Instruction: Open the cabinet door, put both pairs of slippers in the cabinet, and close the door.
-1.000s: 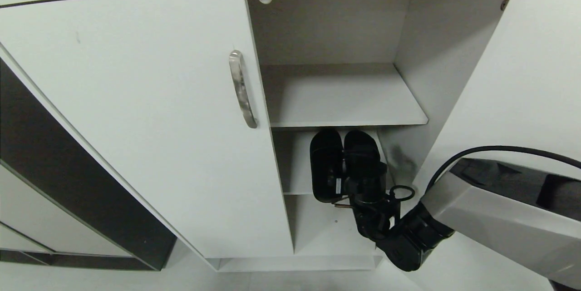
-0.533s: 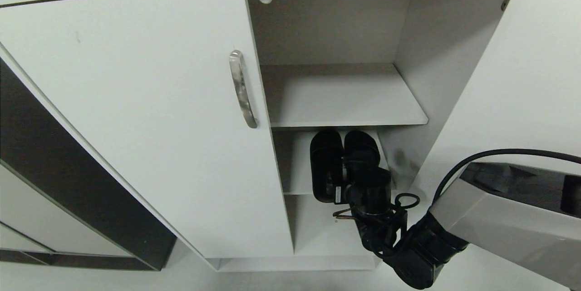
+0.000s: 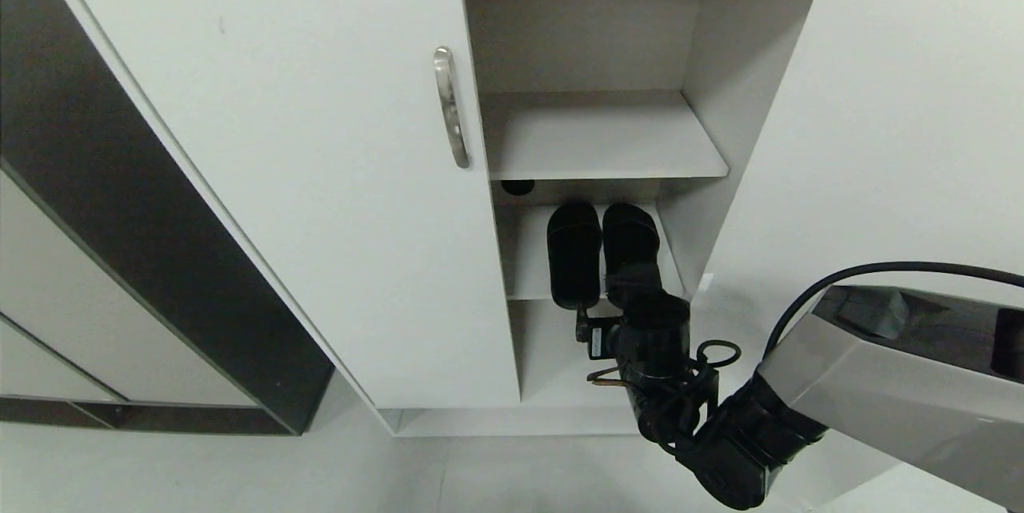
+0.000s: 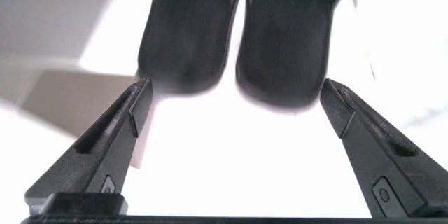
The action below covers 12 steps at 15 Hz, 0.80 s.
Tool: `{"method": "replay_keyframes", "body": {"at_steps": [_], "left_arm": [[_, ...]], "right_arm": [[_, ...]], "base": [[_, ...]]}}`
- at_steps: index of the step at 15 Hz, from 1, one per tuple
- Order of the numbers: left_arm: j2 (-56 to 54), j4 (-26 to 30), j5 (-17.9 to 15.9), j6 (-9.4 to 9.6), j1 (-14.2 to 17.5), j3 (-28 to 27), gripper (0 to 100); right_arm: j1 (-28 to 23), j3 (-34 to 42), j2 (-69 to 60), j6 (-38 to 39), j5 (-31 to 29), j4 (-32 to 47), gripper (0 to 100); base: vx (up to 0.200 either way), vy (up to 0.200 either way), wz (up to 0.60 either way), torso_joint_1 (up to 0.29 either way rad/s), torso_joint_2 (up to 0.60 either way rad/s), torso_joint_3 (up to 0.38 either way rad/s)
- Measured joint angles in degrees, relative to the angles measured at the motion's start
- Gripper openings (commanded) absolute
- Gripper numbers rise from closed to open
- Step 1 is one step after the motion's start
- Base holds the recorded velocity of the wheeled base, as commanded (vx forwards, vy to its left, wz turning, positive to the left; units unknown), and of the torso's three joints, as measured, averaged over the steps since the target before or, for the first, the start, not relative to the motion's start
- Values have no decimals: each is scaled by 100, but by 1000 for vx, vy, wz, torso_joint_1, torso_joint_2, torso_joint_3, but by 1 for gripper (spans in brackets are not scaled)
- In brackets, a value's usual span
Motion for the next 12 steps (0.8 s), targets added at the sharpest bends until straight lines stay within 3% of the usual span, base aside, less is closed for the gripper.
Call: {"method": "replay_keyframes", "body": {"at_steps": [2, 12], "left_arm": [[0, 0, 0, 0, 0, 0, 0], [0, 0, 0, -2, 0, 0, 0]], "right_arm": [[0, -7, -1, 0, 0, -4, 100], [-11, 44, -20, 6, 0, -15, 100]], "base": [[-200, 0, 0, 0, 5, 0], [0, 0, 0, 0, 0, 0]]}}
